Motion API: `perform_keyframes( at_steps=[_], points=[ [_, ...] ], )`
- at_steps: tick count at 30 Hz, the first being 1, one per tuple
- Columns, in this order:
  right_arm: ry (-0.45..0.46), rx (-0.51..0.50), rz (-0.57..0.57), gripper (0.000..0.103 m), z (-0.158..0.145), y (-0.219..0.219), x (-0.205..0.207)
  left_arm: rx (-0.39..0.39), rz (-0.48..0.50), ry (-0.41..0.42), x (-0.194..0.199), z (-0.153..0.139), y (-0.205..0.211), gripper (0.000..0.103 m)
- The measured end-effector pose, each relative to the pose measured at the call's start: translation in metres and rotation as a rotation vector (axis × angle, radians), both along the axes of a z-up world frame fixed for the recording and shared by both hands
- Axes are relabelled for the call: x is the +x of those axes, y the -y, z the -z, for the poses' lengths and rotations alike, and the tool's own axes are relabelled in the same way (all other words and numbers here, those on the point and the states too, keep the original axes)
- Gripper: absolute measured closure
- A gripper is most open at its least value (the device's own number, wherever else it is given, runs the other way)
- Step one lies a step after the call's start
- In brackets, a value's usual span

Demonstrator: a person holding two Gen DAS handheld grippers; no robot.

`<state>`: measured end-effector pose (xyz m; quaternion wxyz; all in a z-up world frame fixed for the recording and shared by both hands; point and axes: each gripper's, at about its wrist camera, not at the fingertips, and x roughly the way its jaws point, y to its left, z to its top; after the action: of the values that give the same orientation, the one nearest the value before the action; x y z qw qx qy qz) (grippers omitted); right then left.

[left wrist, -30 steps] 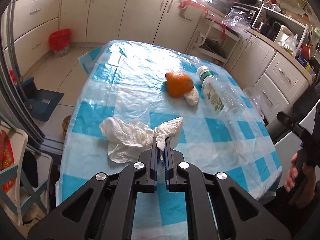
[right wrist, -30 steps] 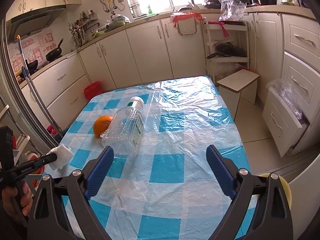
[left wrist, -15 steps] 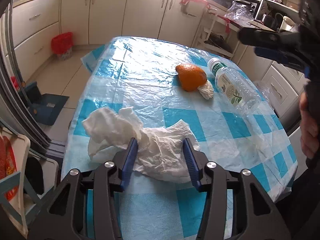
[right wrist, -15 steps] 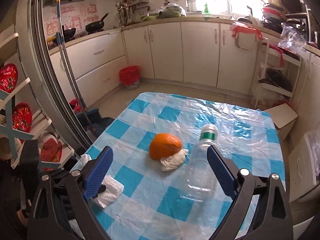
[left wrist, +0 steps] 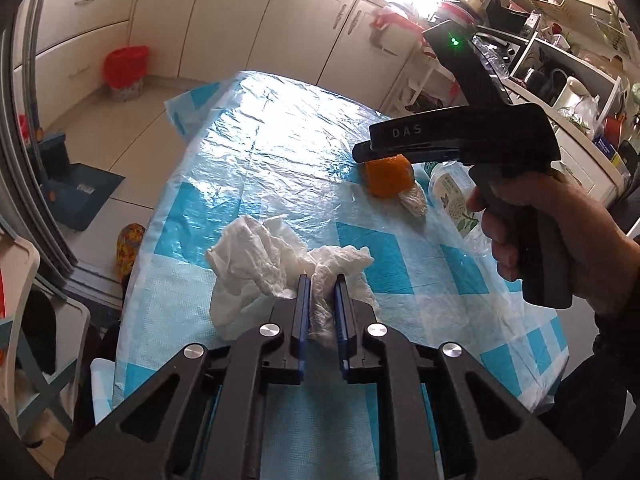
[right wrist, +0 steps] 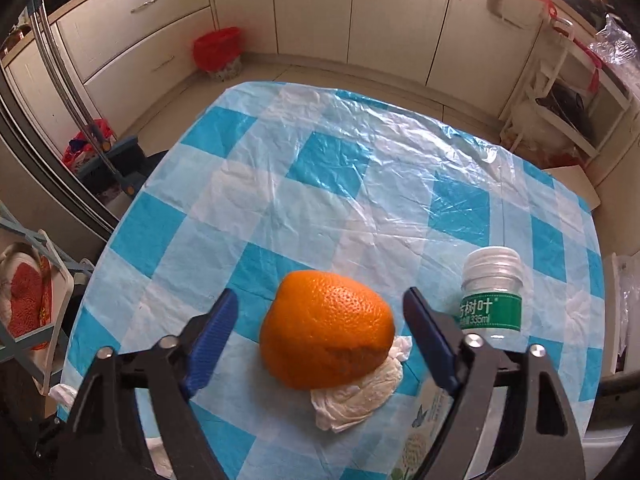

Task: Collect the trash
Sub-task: 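Grasp the orange peel with the right tool while the left tool holds the tissue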

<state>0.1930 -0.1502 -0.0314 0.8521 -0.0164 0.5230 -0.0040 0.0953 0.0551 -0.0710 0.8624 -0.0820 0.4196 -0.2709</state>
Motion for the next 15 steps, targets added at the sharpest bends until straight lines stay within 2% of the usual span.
perform_keyframes(
  at_steps=[4,8,14,15],
  points=[
    [-0.001,0.032,-0.029,0.071,-0.001,-0.004,-0.001,-0.006,0.001,-0.003,0.001,0.000,0.001,0.092],
    [0.037,0.066,-0.041,0.077,-0.010,-0.006,-0.008,-0.008,0.005,0.003,0.000,0.000,0.001,0.092],
    [0.147,0.178,-0.084,0.077,-0.039,-0.005,-0.039,0.003,0.015,0.025,-0.004,-0.002,0.005,0.093],
    [0.149,0.186,-0.082,0.073,-0.041,-0.003,-0.042,0.002,0.012,0.025,-0.004,-0.002,0.005,0.093]
  ],
)
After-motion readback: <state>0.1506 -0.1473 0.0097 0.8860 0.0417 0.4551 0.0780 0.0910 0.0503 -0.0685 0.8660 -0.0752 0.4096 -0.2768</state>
